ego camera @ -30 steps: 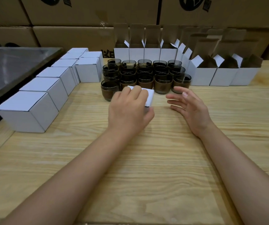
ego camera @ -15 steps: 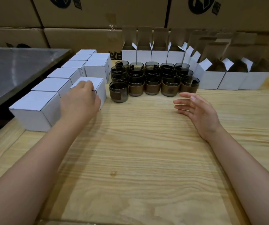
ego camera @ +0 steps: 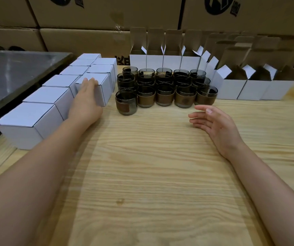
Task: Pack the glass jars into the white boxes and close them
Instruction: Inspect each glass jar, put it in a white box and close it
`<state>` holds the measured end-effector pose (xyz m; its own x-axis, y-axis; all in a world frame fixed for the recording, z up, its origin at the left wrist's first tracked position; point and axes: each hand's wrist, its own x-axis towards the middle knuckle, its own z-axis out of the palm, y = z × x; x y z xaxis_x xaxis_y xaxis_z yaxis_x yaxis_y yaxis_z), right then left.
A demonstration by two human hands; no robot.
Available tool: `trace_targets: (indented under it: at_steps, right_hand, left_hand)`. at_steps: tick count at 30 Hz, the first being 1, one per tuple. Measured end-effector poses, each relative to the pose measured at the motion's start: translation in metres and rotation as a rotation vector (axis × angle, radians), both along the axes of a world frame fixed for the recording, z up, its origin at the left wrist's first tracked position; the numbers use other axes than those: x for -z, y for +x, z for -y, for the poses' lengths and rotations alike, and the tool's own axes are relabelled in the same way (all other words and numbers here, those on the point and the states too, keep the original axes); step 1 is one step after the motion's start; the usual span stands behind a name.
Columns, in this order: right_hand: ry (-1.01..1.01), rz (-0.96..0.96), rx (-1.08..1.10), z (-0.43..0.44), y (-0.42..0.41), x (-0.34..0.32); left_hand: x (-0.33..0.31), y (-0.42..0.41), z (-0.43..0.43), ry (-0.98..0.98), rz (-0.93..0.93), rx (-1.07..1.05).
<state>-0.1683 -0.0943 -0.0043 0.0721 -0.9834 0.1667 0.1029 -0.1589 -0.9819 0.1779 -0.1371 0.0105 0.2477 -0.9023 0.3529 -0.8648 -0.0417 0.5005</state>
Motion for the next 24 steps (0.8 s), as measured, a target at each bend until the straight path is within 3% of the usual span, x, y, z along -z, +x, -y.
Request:
trace_targets:
  at_steps: [7, 13, 18, 21, 24]
  right_hand:
    - [0.014, -0.009, 0.017, 0.001, 0.001, 0.0]
    - [0.022, -0.01, 0.03, 0.001, 0.002, 0.0]
    - [0.029, -0.012, 0.037, 0.0, 0.003, 0.0]
    - [0.031, -0.02, 0.038, 0.0, 0.003, -0.001]
    - [0.033, -0.02, 0.04, 0.0, 0.003, -0.001]
  left_hand:
    - [0.018, 0.003, -0.005, -0.066, -0.038, 0.125]
    - [0.018, -0.013, -0.022, -0.324, -0.222, 0.009]
    - [0.019, -0.05, -0.02, -0.115, -0.645, 0.103]
    - [0.018, -0.065, -0.01, -0.01, -0.699, 0.093]
    - [0.02, -0.076, 0.001, 0.062, -0.627, 0.011]
